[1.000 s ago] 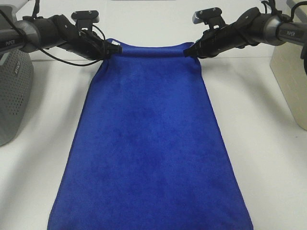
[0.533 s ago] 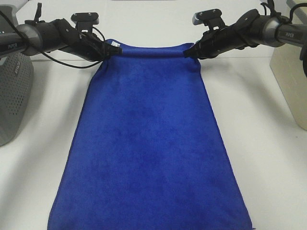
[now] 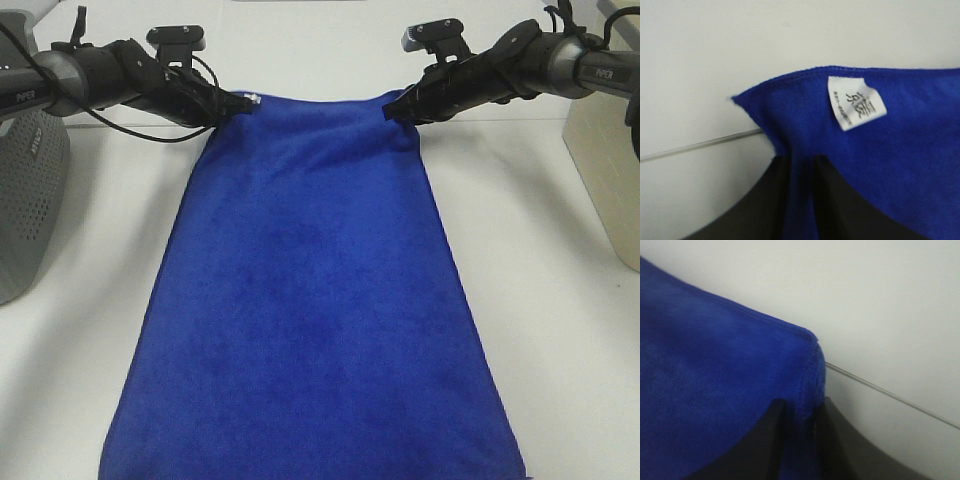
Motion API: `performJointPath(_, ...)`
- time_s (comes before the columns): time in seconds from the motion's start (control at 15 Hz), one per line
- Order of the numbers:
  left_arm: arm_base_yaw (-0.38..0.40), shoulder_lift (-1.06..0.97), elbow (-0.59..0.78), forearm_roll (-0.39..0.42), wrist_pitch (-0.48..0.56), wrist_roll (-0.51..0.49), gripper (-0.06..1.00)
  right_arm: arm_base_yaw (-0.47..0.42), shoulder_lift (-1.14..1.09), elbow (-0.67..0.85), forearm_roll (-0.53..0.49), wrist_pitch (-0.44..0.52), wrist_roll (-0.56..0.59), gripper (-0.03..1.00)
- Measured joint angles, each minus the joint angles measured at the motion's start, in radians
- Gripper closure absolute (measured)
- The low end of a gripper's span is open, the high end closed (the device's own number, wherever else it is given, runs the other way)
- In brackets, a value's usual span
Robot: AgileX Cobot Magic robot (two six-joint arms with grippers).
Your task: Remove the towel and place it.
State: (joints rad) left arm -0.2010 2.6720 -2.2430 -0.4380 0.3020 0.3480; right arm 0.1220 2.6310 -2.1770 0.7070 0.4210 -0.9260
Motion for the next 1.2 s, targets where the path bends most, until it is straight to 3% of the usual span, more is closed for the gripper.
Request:
performJointPath(0.13,0.000,0.000,0.000,-0.002,-0.017,-0.002,0.57,0.000,0.000,0.000,0.004,-0.011,0.010,0.48)
performJointPath(0.27,0.002,0.000,0.000,-0.008,-0.019,-0.013,0.38,0.000,0.000,0.000,-0.002,-0.015,0.039,0.35)
performJointPath(0.6,0.003,-0.030,0.003,-0.002,0.015,-0.025,0.24,0.000,-0.064,0.000,-0.139,0.017,0.189,0.31)
performJointPath(0.73,0.003,-0.076,0.003,0.006,0.073,-0.025,0.18,0.000,-0.128,0.000,-0.166,0.106,0.250,0.28)
performJointPath(1.0,0.003,-0.210,0.003,0.086,0.373,-0.076,0.15,0.000,-0.270,0.000,-0.240,0.409,0.489,0.19)
performJointPath(1.2,0.003,-0.330,0.003,0.204,0.667,-0.236,0.15,0.000,-0.398,0.000,-0.369,0.620,0.689,0.18)
